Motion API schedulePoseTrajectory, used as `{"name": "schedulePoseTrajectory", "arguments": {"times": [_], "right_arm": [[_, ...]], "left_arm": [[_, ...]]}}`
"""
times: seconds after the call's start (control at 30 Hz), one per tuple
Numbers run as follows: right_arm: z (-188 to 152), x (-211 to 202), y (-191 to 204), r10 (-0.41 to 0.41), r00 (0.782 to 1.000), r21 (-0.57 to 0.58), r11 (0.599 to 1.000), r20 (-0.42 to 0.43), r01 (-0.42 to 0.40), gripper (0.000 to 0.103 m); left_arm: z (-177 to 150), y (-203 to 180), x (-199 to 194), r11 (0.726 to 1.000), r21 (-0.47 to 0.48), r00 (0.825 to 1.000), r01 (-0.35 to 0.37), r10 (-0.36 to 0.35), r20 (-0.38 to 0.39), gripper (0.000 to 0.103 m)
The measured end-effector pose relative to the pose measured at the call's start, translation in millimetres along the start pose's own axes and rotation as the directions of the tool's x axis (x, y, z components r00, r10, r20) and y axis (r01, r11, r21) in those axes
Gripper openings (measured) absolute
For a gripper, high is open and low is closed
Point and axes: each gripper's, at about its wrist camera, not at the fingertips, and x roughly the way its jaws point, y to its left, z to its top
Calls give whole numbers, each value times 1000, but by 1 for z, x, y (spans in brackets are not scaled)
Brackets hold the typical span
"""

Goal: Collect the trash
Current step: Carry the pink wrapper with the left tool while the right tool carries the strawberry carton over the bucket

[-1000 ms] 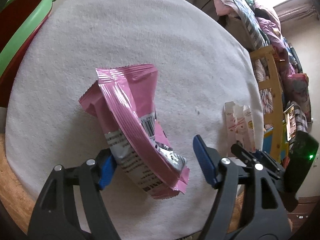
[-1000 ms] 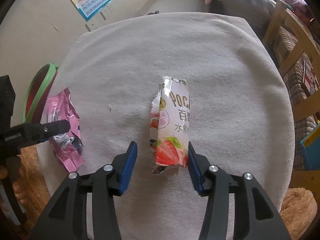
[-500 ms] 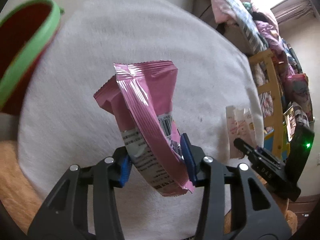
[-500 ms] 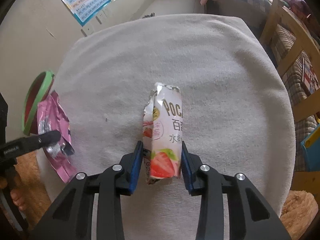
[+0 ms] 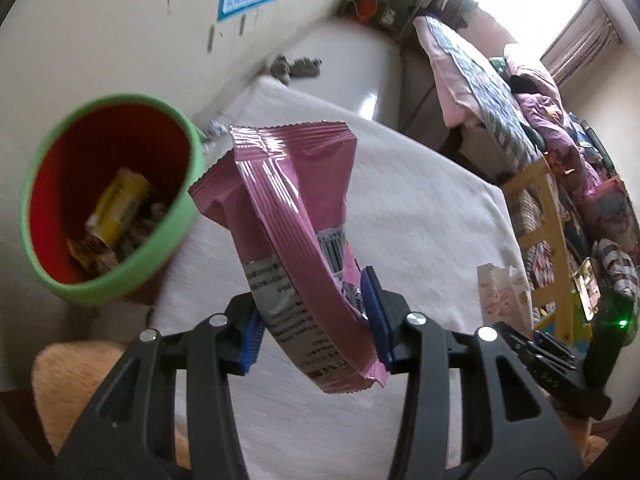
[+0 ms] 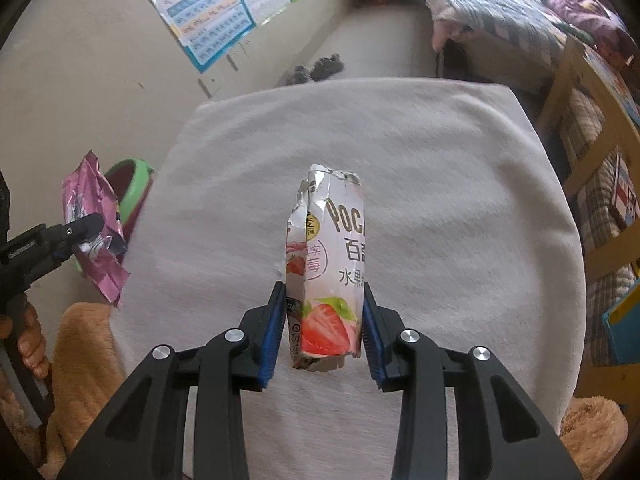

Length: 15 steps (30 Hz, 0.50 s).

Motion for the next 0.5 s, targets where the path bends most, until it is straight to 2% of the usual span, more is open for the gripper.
{"name": "schedulePoseTrajectory", "arguments": {"times": [0.13,0.5], "right_arm": [[9,-11,18,14,999,-42,999,33,-13,35],[30,-25,68,38,996,-159,987,75,-25,35]], "left_arm": [[3,8,-11,1000,0,999,-25,25,38,43],[4,30,-23,998,-29,996,-51,53,78,43]]}}
